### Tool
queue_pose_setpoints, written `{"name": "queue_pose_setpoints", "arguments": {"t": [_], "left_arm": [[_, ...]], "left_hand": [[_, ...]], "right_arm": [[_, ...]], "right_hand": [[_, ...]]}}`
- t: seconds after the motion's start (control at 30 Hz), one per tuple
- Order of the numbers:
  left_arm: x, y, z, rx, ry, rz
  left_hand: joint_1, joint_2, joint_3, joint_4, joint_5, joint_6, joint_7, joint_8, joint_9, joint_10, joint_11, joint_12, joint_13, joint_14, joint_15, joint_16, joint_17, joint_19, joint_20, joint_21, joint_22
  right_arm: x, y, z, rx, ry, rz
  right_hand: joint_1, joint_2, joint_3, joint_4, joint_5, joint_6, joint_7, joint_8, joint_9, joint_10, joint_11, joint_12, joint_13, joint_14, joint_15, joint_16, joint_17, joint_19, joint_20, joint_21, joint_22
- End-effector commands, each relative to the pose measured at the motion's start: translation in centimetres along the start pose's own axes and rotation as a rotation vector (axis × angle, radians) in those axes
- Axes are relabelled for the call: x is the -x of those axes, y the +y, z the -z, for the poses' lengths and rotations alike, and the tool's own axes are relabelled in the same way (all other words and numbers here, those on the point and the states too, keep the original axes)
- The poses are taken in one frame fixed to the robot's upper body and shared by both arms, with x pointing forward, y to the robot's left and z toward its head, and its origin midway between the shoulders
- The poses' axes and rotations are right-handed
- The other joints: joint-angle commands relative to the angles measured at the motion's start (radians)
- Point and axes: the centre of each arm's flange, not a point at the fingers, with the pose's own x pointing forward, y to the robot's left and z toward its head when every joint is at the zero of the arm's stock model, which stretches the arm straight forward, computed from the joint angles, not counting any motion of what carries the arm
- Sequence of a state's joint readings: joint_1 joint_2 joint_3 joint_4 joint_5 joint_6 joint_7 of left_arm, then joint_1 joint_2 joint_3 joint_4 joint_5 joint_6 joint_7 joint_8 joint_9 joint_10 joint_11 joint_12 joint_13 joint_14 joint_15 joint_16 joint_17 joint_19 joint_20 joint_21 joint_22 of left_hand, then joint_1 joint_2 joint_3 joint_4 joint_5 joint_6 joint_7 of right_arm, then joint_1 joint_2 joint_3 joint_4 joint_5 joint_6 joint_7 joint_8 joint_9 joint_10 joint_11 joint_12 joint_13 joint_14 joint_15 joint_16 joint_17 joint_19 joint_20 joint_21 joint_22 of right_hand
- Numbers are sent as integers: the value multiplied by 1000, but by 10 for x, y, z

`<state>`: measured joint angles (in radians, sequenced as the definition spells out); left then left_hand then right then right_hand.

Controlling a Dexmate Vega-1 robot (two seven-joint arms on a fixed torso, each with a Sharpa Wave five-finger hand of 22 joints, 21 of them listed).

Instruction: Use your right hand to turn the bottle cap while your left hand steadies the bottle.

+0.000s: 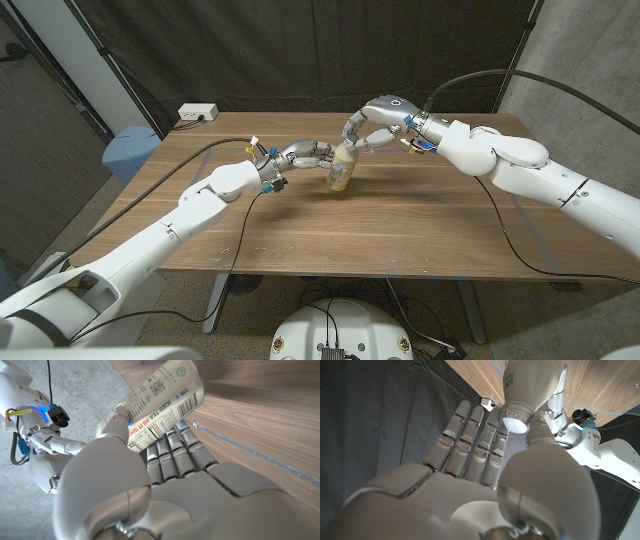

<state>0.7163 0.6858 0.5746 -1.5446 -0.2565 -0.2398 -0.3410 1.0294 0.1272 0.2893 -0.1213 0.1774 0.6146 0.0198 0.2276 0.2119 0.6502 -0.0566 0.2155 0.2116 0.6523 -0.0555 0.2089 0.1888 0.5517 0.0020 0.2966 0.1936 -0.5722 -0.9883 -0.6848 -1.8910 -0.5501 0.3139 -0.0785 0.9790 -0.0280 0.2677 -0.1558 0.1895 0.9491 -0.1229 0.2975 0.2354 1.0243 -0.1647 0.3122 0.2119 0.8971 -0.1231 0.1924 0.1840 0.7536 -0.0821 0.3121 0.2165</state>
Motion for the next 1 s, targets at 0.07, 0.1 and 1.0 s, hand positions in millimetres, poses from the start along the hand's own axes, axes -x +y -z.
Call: {"name": "queue_pose_setpoints", "arguments": {"t": [0.07,0.1,1.0], "left_arm": [[-1,5,5,14,21,39],[-1,5,5,17,20,42],[-5,9,4,69,-7,78]], "left_hand": [[7,17,18,20,7,8,6,6,2,5,0,0,2,17,-23,5,2,9,1,5,1],[7,17,18,20,7,7,6,6,2,6,0,0,2,17,-24,5,2,9,1,5,1],[5,17,21,22,7,7,8,4,2,7,3,-3,3,21,-18,1,2,16,-3,8,1]], "right_arm": [[6,-6,2,41,-20,7],[6,-6,2,47,-22,6],[4,-15,-8,160,-155,8]], "right_hand": [[153,139,-6,8,7,119,-94,11,12,22,-36,2,7,10,-107,3,4,7,-48,9,6],[154,140,-7,9,8,119,-94,11,13,21,-36,1,8,10,-107,2,4,8,-49,10,6],[200,153,-22,19,12,131,-94,23,43,-11,-41,-2,27,12,-105,1,6,14,-58,33,17]]}}
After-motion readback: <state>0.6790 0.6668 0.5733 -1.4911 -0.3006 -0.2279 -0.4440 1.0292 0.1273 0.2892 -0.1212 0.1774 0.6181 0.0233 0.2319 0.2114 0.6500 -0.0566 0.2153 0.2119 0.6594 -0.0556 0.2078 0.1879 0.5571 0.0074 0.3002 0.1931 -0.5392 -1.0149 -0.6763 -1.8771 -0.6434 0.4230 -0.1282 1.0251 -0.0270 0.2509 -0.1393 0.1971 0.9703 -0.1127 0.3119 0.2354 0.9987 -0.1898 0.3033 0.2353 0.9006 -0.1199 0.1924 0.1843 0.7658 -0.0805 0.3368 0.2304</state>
